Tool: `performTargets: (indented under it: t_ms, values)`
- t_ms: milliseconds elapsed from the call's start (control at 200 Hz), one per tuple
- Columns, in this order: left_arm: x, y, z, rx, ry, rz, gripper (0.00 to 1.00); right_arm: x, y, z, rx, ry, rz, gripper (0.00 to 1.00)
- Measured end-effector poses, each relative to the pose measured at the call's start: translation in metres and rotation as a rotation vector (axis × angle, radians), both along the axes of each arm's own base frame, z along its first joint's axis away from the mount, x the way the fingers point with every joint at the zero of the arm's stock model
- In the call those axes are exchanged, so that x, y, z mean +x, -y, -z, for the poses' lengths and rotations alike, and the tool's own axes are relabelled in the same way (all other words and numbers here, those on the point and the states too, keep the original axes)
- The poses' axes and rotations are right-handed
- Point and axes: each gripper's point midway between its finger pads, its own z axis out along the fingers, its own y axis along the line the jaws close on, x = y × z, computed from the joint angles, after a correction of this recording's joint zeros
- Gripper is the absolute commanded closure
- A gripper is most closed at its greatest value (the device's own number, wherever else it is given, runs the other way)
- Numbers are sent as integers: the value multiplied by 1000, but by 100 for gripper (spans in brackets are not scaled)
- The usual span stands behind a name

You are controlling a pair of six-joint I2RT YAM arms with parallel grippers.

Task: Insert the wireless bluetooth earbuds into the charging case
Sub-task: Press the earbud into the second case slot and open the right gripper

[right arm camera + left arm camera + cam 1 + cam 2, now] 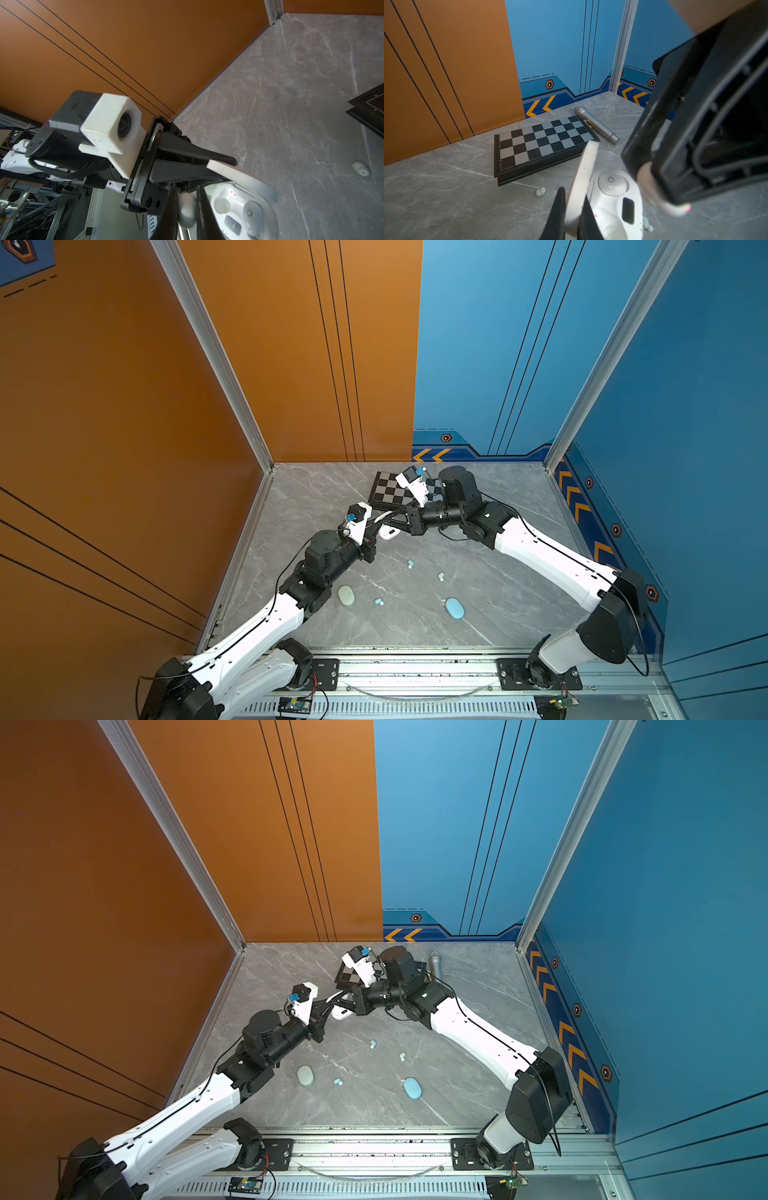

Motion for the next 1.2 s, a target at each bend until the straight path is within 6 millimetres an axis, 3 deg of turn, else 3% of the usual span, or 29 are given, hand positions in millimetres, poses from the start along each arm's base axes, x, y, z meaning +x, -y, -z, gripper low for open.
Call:
performTargets:
  t_ms: [170, 706, 1201]
  values:
    - [-1, 1, -1, -1, 2, 3, 100, -4, -10, 6, 4, -19, -13, 92]
    - [-3, 0, -6, -9, 15, 5, 100, 5, -4, 26, -31, -33, 34, 91]
    - [-4, 0, -8, -11, 19, 5, 100, 10, -1, 30, -31, -46, 60, 73]
